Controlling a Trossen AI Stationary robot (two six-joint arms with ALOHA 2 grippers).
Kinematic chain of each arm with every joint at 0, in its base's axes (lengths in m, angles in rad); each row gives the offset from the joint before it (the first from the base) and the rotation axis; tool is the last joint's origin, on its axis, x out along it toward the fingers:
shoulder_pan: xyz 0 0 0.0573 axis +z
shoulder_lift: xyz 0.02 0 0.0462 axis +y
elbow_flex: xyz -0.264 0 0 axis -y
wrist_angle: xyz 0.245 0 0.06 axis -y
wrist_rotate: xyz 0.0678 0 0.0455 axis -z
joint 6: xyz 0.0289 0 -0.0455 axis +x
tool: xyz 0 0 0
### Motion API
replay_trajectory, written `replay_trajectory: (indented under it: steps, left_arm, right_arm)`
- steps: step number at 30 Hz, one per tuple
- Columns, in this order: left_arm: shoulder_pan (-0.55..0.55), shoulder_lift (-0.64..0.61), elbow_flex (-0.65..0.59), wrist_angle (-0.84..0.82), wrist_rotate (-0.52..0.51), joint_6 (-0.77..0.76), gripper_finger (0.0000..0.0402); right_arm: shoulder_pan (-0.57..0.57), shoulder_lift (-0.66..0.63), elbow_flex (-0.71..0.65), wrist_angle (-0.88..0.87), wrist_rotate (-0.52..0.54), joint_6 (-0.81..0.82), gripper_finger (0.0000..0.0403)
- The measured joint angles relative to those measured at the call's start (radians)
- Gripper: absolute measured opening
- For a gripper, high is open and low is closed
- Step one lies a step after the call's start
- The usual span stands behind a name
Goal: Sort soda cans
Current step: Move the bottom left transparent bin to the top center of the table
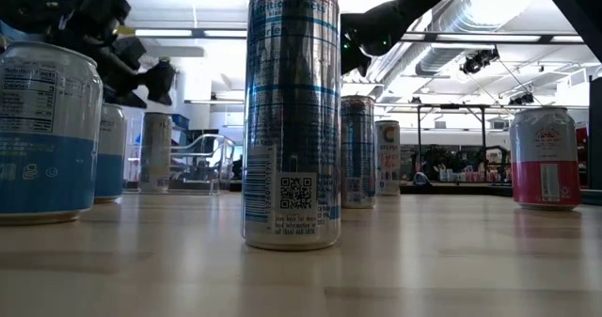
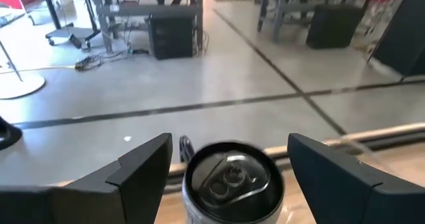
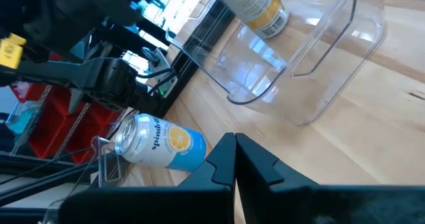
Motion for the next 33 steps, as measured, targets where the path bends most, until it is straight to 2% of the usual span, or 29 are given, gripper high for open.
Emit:
replay_trajectory:
  steps: [11,14,17,23,25,28,33]
  left_arm:
    - [0.0,-0.127,0.0,0.0,0.004,0.028,0.0292]
    - [0.0,-0.154,0.016,-0.019,0.033,0.037,0.0292]
    - [-0.008,-0.164,0.089,-0.095,0.084,0.068,0.0292]
    - [-0.064,-0.155,0.32,-0.332,0.126,0.093,0.0292]
    - [-0.089,-0.153,0.397,-0.401,0.18,0.064,0.0292]
    - [-0.139,-0.144,0.504,-0.538,0.322,-0.019,0.0292]
    - [-0.272,-0.083,0.658,-0.898,0.535,-0.237,0.0292]
  right_arm:
    - [0.0,0.0,0.0,0.0,-0.003,-0.024,0.0]
    - [-0.002,0.0,0.0,0.0,-0.003,-0.032,0.0]
    - [-0.011,-0.007,0.0,-0.002,-0.028,-0.065,0.0]
    - [-0.054,-0.081,0.0,-0.047,-0.034,-0.163,0.0]
    - [-0.067,-0.112,0.0,-0.079,-0.033,-0.21,0.0]
    - [-0.081,-0.162,0.0,-0.128,-0.033,-0.284,0.0]
    - [-0.083,-0.212,0.001,-0.222,-0.029,-0.382,0.0]
